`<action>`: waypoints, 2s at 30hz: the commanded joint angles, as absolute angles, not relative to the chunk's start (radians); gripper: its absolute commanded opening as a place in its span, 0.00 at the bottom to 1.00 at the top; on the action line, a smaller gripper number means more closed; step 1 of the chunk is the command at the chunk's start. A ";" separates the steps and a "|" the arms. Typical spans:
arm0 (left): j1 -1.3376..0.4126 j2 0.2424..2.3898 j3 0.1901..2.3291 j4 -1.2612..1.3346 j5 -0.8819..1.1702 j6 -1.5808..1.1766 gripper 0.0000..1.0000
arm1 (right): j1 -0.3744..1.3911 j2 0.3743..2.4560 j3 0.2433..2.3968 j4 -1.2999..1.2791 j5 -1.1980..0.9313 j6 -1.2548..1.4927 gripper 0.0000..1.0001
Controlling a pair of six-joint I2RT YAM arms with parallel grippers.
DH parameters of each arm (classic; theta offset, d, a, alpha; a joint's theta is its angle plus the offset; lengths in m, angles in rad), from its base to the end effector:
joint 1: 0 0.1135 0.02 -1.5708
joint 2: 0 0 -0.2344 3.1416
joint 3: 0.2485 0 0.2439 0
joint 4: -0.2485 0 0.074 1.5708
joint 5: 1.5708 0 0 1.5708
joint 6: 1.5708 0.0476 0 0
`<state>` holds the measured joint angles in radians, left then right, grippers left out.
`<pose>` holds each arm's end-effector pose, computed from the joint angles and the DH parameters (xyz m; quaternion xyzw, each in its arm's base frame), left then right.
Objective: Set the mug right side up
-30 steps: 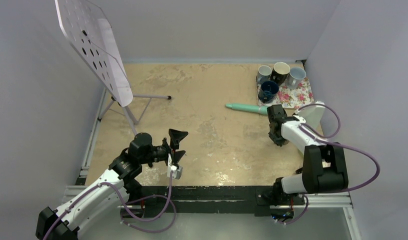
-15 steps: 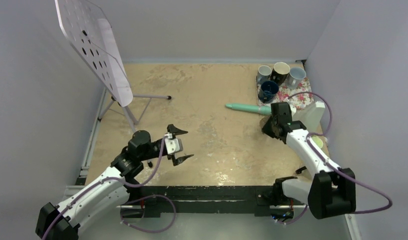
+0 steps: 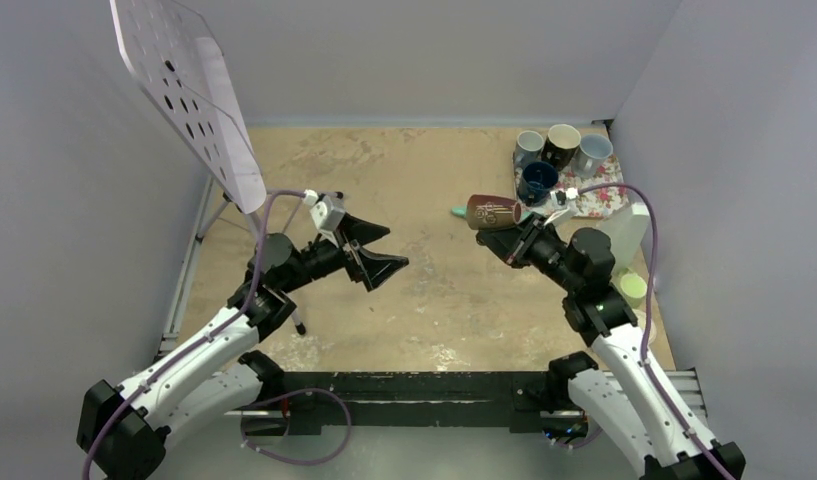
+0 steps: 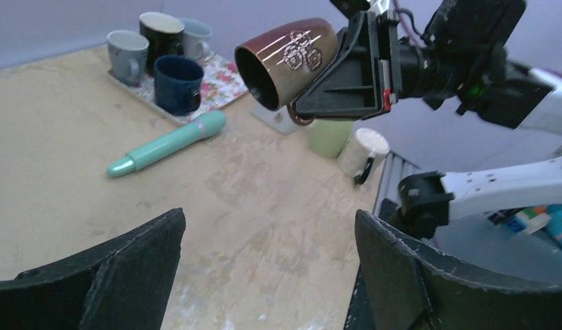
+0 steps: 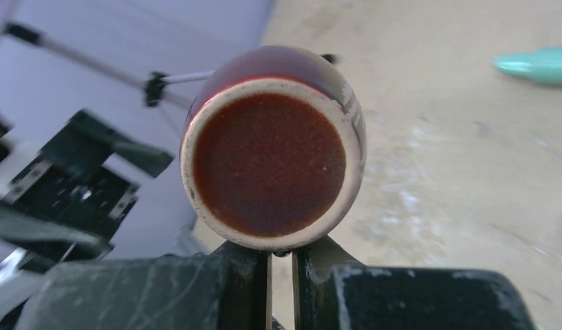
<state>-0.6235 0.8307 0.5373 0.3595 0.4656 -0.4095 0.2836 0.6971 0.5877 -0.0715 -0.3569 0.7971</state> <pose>0.1676 -0.1469 0.2833 0.2385 0.6431 -0.4879 0.5399 0.1859 0.0715 0.2765 0.0820 0.7600 0.4411 0.4703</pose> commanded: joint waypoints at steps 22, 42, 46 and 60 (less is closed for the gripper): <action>-0.641 0.890 0.694 0.720 0.626 -0.538 0.68 | 0.737 0.965 0.818 0.505 -0.528 0.745 0.00; -0.639 0.816 0.700 0.461 0.420 -0.245 0.00 | 0.762 1.053 0.898 0.201 -0.493 0.583 0.47; -0.638 0.794 0.675 0.283 0.333 0.061 0.00 | 0.762 1.021 0.883 -0.003 -0.407 0.565 0.65; -0.641 0.799 0.740 -0.748 0.445 1.694 0.00 | 0.902 1.244 1.390 -0.689 0.238 0.538 0.98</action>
